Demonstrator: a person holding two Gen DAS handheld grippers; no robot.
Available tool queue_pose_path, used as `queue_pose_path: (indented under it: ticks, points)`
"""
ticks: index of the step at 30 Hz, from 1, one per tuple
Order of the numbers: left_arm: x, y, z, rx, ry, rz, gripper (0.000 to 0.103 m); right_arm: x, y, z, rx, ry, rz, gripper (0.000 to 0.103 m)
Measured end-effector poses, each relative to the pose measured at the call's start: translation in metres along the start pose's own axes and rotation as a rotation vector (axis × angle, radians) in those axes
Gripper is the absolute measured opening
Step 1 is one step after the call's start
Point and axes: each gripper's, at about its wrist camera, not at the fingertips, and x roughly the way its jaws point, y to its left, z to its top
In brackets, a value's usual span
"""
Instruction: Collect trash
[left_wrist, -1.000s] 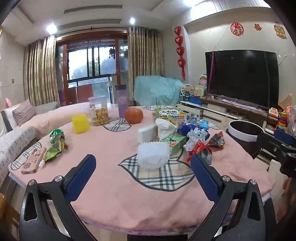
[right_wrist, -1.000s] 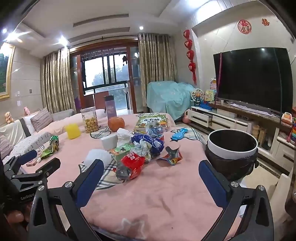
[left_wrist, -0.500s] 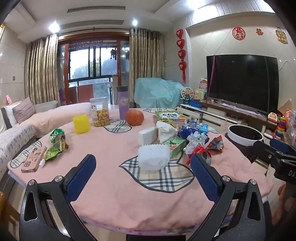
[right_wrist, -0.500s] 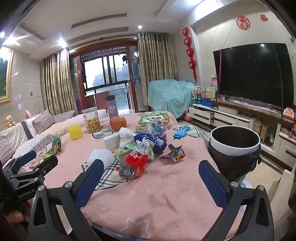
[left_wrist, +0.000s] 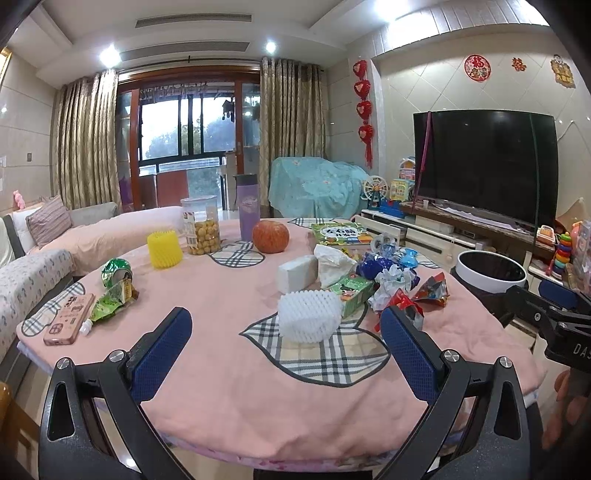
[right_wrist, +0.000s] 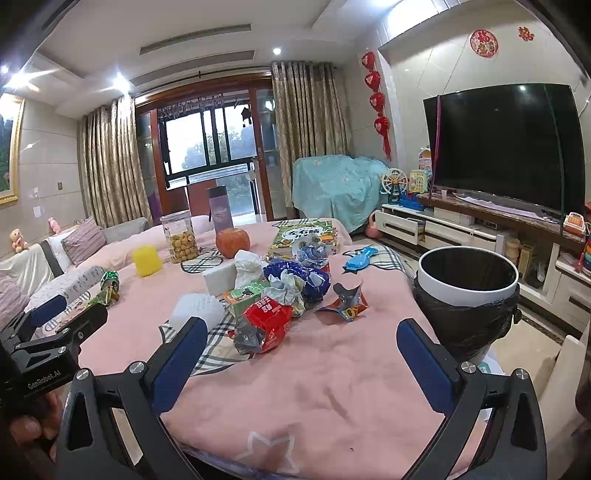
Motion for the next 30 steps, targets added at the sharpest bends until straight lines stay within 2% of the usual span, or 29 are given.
queue_pose_path:
  ticks: [30]
  points:
    - [0.0002,0.0034,0.0001,-0.004,0.004,0.001,0.103,0.0011,0.0053,-0.0007,-0.001,0.006,0.017,0.103]
